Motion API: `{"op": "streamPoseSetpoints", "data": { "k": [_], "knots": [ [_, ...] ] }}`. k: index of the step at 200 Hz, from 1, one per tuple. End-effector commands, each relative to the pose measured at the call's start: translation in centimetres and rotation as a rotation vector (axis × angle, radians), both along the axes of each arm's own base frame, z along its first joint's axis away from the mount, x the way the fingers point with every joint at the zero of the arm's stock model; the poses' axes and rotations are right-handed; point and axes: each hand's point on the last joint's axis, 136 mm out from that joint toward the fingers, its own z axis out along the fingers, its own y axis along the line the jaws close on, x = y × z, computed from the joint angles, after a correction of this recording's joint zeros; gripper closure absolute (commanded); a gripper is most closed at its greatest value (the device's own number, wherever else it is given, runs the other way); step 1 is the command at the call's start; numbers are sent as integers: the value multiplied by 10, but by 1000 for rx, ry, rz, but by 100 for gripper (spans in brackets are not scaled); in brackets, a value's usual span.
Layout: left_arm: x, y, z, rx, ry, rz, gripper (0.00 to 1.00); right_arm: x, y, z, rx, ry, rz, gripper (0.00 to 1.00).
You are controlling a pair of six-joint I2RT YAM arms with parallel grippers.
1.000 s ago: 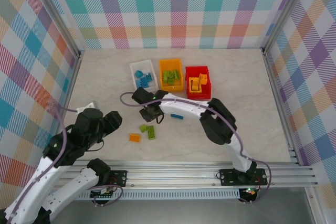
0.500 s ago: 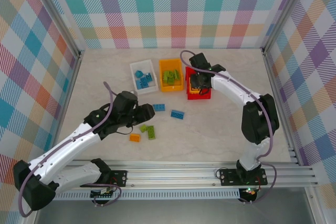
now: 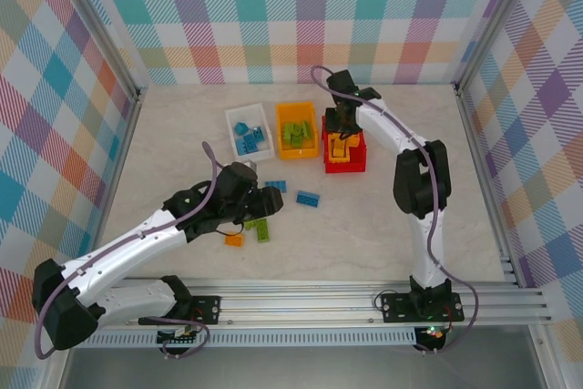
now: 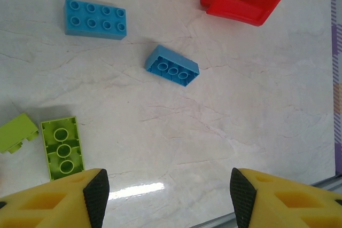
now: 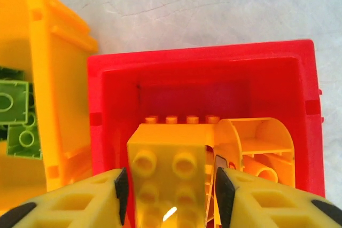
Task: Sort the legos into containers by color
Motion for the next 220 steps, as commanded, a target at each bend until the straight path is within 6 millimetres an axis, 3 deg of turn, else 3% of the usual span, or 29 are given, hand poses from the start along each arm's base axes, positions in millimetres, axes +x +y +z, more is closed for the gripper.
{"op": "streamPoseSetpoints", "data": {
  "k": [1, 43, 79, 134, 154, 187, 220],
  "knots": [
    [4, -12, 14, 16, -53, -44, 36, -8, 1, 17, 29, 13, 13, 44],
    [13, -24, -8, 113, -8, -39, 29, -27, 4, 80, 97, -111, 57, 40],
    [35, -45, -28, 91, 123, 161, 27, -79, 1, 131, 161, -220, 106, 39],
    [58, -90, -87, 5, 401, 504, 23, -189, 8, 149, 334, -275, 342, 30],
    [67, -105, -97, -16, 453, 575, 22, -223, 4, 158, 391, -304, 402, 27],
    [75, -109, -118, -40, 536, 737, 19, -257, -8, 171, 430, -331, 425, 26],
    [84, -107, -140, -24, 594, 835, 23, -273, -13, 175, 451, -328, 434, 26]
  ]
}}
